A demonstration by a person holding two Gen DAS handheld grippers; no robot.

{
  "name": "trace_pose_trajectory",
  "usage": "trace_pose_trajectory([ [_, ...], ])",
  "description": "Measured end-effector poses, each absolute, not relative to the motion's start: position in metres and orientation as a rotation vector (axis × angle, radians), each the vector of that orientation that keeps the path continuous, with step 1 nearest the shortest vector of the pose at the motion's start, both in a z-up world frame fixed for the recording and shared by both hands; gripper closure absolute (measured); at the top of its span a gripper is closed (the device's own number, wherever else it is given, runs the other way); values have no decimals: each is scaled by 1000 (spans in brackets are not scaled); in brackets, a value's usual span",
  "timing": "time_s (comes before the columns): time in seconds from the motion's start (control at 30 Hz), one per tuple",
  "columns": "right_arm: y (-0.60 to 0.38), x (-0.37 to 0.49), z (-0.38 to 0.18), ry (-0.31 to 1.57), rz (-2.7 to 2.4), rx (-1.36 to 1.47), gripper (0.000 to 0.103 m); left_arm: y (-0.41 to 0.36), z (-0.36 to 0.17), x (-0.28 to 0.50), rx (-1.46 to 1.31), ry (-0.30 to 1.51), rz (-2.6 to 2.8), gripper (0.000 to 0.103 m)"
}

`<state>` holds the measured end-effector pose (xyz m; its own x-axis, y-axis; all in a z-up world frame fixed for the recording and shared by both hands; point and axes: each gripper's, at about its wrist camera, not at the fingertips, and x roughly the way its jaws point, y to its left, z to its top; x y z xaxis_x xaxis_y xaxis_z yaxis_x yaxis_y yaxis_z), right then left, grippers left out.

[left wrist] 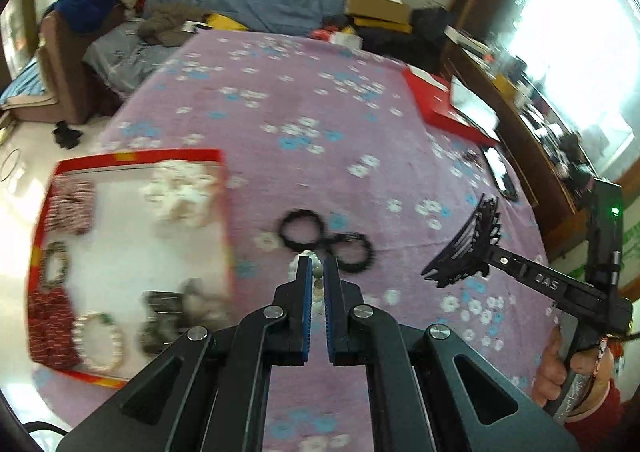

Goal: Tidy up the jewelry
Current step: 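Carry both clips over the tray and open both tools to drop them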

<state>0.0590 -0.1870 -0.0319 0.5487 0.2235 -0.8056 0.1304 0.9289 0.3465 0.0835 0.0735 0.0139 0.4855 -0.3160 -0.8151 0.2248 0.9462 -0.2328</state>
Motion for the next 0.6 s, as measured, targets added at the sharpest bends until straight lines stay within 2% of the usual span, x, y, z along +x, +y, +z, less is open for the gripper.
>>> trace_pose_trajectory([
  [0.3,-85,85,-17,994,222,315,90,177,25,102,-105,975,-176,98],
  [0.6,5,113,-22,1018,332,256,90,237,9,147,-98,996,-149,98],
])
